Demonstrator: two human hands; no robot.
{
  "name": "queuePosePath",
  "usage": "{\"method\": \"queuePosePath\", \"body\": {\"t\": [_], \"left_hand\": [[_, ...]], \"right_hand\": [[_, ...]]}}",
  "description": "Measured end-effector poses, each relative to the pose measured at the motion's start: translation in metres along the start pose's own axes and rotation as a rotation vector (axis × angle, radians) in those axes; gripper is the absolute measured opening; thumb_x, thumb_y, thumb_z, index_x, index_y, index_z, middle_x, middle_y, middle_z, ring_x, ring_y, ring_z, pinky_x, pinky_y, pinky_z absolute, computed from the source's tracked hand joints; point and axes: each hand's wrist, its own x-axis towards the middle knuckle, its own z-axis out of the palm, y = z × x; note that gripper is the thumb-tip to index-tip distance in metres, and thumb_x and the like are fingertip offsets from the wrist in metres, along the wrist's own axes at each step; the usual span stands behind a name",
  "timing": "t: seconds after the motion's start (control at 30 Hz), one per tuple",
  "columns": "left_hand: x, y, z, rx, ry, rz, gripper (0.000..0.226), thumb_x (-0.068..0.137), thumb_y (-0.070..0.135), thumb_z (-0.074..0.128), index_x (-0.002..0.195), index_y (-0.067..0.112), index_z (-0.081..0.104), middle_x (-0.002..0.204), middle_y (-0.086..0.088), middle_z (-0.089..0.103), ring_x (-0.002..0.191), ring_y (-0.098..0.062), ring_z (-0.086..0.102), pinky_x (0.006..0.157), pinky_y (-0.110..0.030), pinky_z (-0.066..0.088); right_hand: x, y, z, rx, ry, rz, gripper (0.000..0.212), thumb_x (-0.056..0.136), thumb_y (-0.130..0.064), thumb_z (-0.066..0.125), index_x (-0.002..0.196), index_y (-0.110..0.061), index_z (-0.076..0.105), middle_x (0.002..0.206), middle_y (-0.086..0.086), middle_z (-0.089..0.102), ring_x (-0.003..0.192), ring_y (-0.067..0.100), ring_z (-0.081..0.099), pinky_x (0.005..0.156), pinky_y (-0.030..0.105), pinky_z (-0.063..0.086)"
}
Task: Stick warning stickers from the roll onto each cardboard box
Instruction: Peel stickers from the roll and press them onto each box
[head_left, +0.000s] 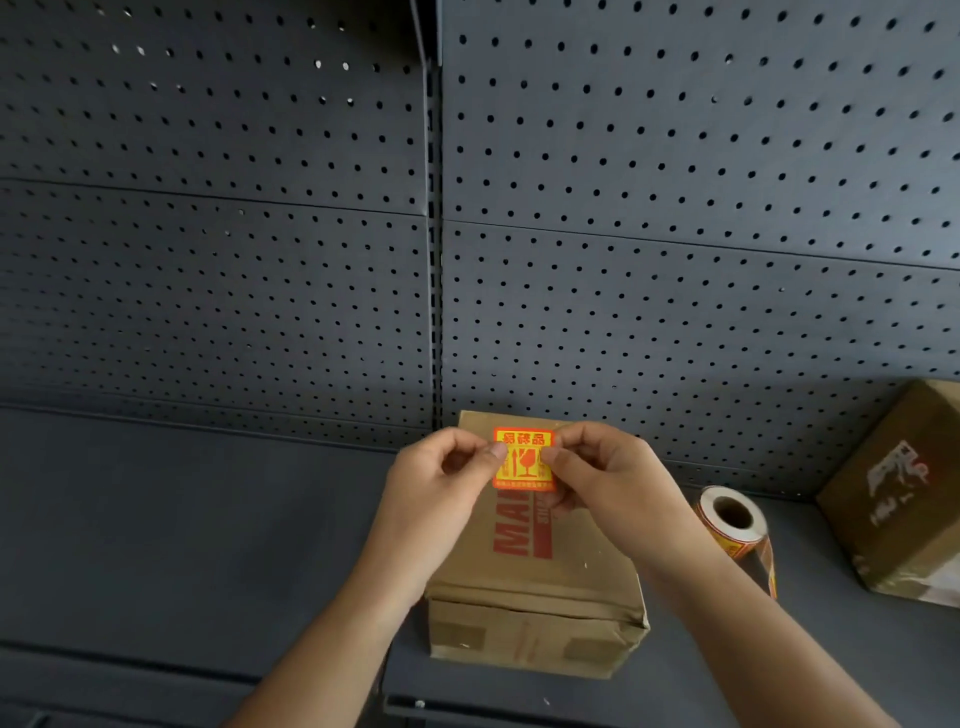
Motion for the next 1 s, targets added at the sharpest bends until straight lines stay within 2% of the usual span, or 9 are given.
{"method": "queuePosePath", "body": {"t": [0.07,0.17,0.27,0.47,0.63,0.7,0.8,1.0], "left_hand": [[0.007,-0.004,-0.002,0.037,0.016,0.004,0.017,0.092,0.035,0.069,0.085,0.021,0.072,0.069,0.014,0.067,0.059,0.005,0.056,0.058,-0.012,0.041],[0.018,-0.010,-0.003,0.064,0.044,0.001,0.016,0.092,0.035,0.069,0.085,0.021,0.073,0.081,0.006,0.073,0.074,0.001,0.064,0.062,-0.009,0.045],[0.029,-0.013,-0.005,0.088,0.066,-0.024,0.017,0.092,0.037,0.069,0.086,0.022,0.073,0.085,0.006,0.073,0.082,-0.004,0.066,0.068,-0.016,0.046],[0.050,-0.018,-0.006,0.114,0.093,-0.041,0.019,0.093,0.039,0.068,0.088,0.021,0.073,0.087,0.007,0.073,0.085,-0.005,0.067,0.070,-0.020,0.047],[0.067,-0.026,-0.005,0.192,0.121,-0.041,0.022,0.093,0.037,0.068,0.084,0.017,0.070,0.081,0.002,0.070,0.078,-0.012,0.065,0.067,-0.024,0.046],[0.072,-0.029,-0.005,0.247,0.125,-0.032,0.022,0.093,0.035,0.068,0.084,0.015,0.069,0.078,0.001,0.068,0.071,-0.012,0.061,0.061,-0.022,0.043],[0.077,-0.033,-0.004,0.314,0.123,-0.029,0.022,0.093,0.032,0.068,0.081,0.013,0.067,0.067,0.005,0.060,0.059,-0.008,0.052,0.048,-0.014,0.037],[0.088,-0.037,-0.002,0.426,0.098,-0.023,0.022,0.093,0.032,0.068,0.078,0.016,0.064,0.064,0.008,0.055,0.055,-0.007,0.049,0.048,-0.019,0.035]], "right_hand": [[0.006,0.001,0.004,0.001,0.002,0.013,0.013,0.100,-0.015,0.059,0.093,-0.012,0.070,0.072,0.002,0.074,0.061,0.010,0.066,0.062,0.024,0.059],[0.016,0.000,0.008,-0.004,0.000,0.028,0.015,0.100,-0.019,0.059,0.094,-0.013,0.071,0.069,0.000,0.072,0.059,0.009,0.065,0.061,0.023,0.057],[0.026,-0.001,0.013,-0.067,0.006,0.013,0.016,0.100,-0.023,0.060,0.092,-0.014,0.071,0.068,0.002,0.071,0.056,0.008,0.063,0.056,0.020,0.052],[0.053,0.003,0.022,-0.130,0.026,0.051,0.018,0.100,-0.023,0.060,0.093,-0.009,0.069,0.060,0.000,0.065,0.042,0.001,0.055,0.045,0.016,0.043],[0.073,0.011,0.030,-0.201,0.039,0.058,0.014,0.097,-0.024,0.063,0.095,-0.010,0.068,0.058,-0.001,0.067,0.041,0.004,0.057,0.046,0.018,0.042],[0.078,0.013,0.033,-0.236,0.047,0.057,0.012,0.097,-0.025,0.064,0.095,-0.014,0.067,0.057,0.002,0.069,0.043,0.003,0.057,0.048,0.020,0.043],[0.083,0.017,0.035,-0.302,0.059,0.041,0.010,0.097,-0.025,0.062,0.096,-0.016,0.067,0.060,0.001,0.069,0.042,-0.001,0.057,0.048,0.015,0.043],[0.090,0.019,0.036,-0.349,0.062,0.040,0.008,0.097,-0.020,0.062,0.101,-0.013,0.065,0.067,-0.003,0.064,0.038,-0.003,0.056,0.040,0.008,0.039]]}}
